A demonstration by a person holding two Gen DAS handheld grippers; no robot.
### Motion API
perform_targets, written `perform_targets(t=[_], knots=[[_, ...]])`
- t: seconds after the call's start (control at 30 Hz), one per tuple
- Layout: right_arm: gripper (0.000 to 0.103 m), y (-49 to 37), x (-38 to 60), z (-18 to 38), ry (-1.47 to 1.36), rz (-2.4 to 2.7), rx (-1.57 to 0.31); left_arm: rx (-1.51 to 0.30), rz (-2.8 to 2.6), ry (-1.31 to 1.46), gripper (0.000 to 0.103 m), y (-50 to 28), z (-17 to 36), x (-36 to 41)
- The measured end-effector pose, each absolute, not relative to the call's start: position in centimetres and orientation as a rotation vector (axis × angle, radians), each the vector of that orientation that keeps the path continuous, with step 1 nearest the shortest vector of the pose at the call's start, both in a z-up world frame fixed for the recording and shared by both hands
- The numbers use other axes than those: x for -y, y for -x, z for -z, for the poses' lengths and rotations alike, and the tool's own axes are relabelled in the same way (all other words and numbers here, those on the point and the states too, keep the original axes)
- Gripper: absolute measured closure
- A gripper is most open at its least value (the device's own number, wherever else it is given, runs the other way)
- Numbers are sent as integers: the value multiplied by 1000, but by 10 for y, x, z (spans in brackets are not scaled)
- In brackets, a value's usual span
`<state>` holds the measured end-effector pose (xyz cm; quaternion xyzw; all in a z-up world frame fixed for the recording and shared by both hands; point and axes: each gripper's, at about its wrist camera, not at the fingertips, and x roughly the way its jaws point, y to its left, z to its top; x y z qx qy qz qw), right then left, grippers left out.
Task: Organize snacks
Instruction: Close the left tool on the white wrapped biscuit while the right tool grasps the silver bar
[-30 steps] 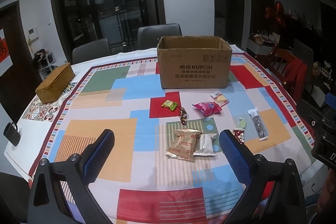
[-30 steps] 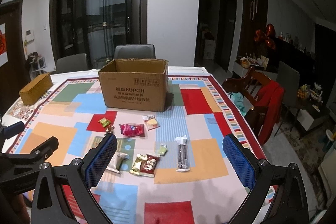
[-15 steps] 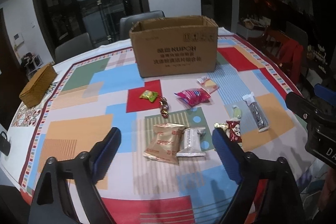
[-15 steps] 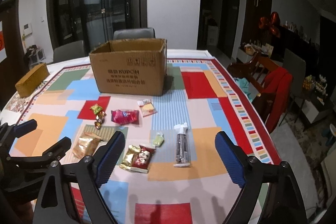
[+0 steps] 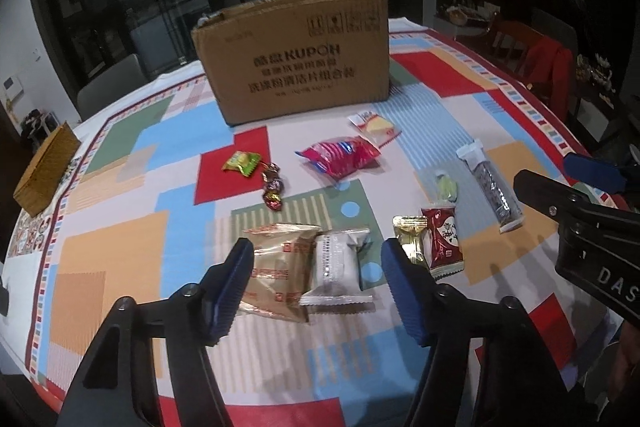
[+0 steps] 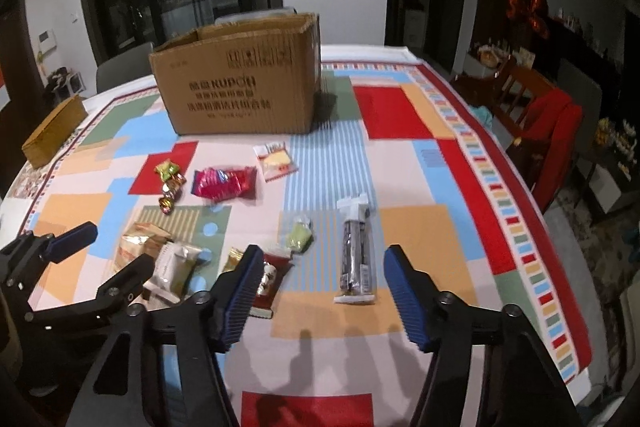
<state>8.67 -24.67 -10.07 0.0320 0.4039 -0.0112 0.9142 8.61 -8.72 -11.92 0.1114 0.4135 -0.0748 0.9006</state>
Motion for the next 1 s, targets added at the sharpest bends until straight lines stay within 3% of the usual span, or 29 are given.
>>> perform_targets(t=[0.33, 0.7, 0.9, 1.0], knots=[[47, -109, 255, 133, -70, 60, -914, -931, 176, -238, 59, -102, 151, 93], [54, -133, 265, 158, -62, 86, -973, -1012, 173, -222, 71, -117, 175, 92], [54, -141, 265, 167, -64, 84, -995, -1006, 176, -218, 71, -120, 177, 93], [62, -144, 265, 172, -70, 84, -1009, -1002, 179, -219, 72, -122, 177, 93]])
